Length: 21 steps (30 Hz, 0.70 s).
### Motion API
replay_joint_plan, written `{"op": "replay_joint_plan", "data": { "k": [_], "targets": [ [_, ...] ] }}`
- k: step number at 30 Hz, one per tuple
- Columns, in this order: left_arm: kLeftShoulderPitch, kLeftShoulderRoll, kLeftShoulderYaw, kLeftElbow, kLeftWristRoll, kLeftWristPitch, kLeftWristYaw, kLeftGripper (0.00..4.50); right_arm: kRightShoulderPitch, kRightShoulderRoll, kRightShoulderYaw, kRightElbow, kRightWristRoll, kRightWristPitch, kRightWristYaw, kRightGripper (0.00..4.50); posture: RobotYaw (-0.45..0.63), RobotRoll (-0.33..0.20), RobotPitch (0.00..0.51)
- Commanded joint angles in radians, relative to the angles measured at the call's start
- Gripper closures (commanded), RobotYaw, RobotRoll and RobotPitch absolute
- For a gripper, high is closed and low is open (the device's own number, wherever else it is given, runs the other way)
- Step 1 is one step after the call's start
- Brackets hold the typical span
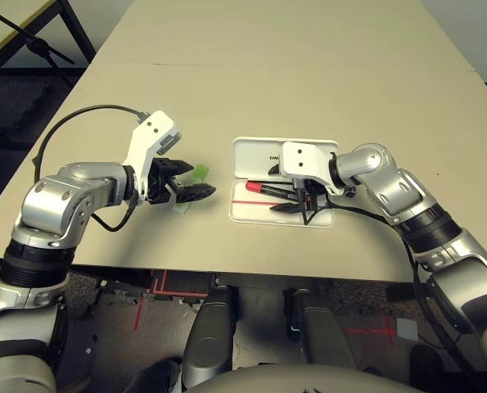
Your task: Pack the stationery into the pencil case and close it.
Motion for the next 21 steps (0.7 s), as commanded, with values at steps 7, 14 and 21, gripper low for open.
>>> {"op": "replay_joint_plan", "data": {
  "k": [7,14,21],
  "targets": [
    [-0.039,-0.045,-0.008,0.066,0.024,0.125,0.101,0.00,0.120,-0.099,-0.140,-0.055,0.184,0.036,0.142,0.03,0.25,0.000,0.152],
    [-0.031,-0.063,-0.066,0.053,0.073,0.095,0.149,0.00,0.167,-0.167,-0.264,0.012,0.261,-0.030,0.210,0.03,0.25,0.000,0.152],
    [-0.011,-0.030,-0.147,0.056,0.131,0.044,0.154,0.64,0.222,-0.253,-0.331,0.052,0.276,-0.051,0.238,0.00,0.27,0.000,0.163]
  ]
}}
